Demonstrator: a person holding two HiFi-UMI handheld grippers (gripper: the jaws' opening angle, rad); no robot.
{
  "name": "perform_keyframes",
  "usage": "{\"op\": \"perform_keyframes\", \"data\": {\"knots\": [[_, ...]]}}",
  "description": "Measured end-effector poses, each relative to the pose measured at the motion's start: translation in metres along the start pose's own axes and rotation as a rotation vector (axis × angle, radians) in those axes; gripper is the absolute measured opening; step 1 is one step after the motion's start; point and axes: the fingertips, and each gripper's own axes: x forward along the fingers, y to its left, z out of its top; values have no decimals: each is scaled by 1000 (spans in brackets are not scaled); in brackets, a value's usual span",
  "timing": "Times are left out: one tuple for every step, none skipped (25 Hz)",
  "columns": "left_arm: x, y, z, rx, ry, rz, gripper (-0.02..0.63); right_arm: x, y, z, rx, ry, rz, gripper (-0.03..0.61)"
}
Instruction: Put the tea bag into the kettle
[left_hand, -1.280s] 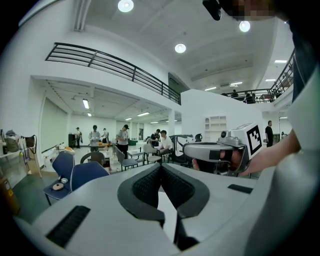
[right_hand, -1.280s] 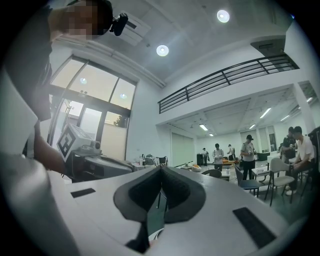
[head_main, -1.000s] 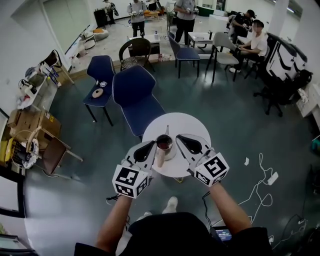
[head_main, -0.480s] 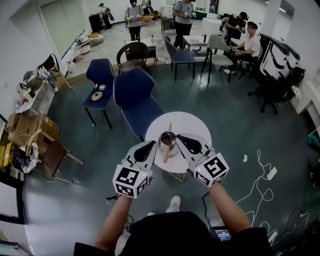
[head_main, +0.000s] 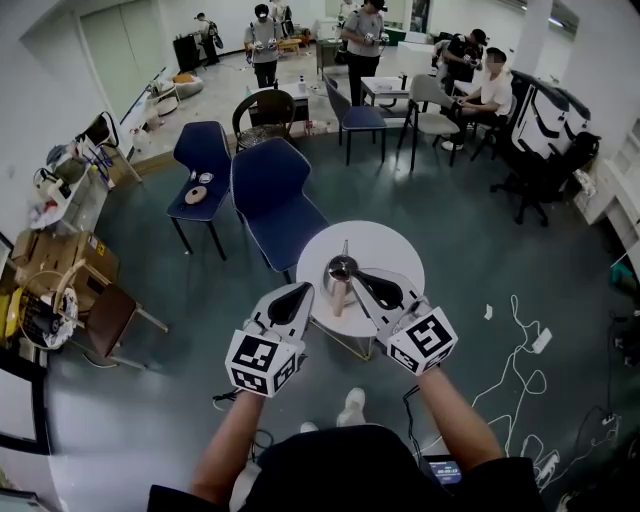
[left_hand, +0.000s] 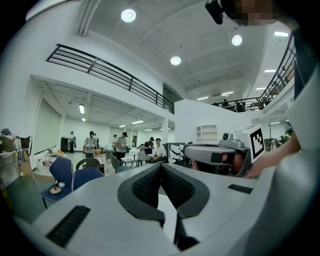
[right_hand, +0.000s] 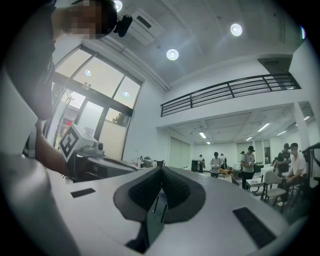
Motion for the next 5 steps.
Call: {"op": "perform_keyframes", "data": {"knots": [[-6, -2, -1, 0, -1, -3, 15, -2, 5, 1, -1, -1, -5, 17], [-12, -5, -2, 0, -1, -6, 15, -4, 10, 2, 0, -2, -10, 17], [-18, -7, -2, 2, -2, -9, 15, -7, 15, 3, 1, -4, -14, 17], [-24, -10, -3, 3, -2, -11, 15, -10, 19, 4, 3, -5, -19, 17], [-30, -12, -3, 5, -3, -13, 15, -13, 24, 5, 6, -6, -24, 17]]}}
